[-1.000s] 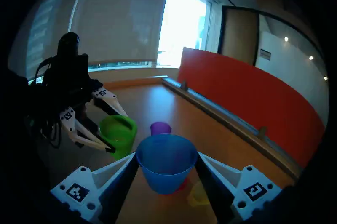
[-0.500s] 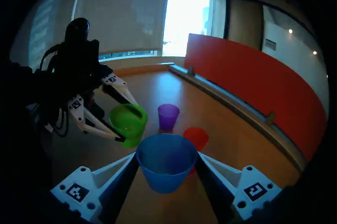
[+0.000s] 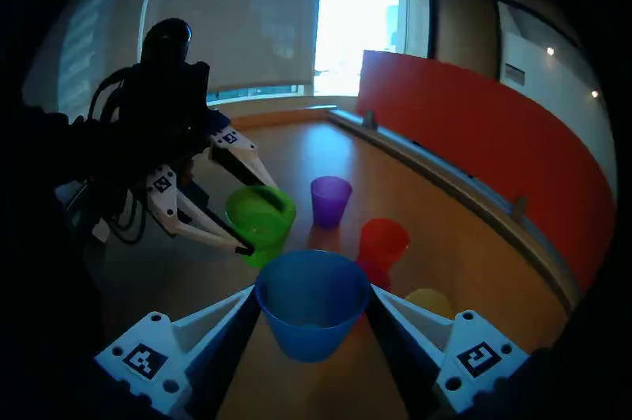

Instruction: Pour water

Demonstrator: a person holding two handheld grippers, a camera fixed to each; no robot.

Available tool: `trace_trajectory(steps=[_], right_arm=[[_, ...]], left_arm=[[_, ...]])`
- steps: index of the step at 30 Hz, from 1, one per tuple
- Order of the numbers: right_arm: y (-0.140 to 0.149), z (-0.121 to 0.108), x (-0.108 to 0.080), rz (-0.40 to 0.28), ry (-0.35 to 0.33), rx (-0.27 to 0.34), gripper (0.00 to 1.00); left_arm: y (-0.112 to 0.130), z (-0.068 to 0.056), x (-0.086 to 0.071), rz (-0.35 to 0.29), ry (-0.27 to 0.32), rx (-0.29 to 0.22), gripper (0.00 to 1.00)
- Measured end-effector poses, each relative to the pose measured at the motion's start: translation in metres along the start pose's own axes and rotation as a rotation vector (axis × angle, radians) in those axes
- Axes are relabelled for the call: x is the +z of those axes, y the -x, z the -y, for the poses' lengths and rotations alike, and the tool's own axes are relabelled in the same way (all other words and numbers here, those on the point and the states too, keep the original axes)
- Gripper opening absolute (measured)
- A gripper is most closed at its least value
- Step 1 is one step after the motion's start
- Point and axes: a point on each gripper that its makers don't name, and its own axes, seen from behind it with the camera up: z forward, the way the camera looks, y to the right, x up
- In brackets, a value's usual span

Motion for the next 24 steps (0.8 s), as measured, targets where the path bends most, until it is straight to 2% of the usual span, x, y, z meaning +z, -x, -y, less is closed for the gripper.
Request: trace_trajectory(steps=[24], right_arm=[[0.042, 0.017, 0.022, 0.082, -0.056, -0.022, 0.92]], left_arm=[[0.028, -0.004, 0.02, 0.109, 0.027, 0.014, 0.86]])
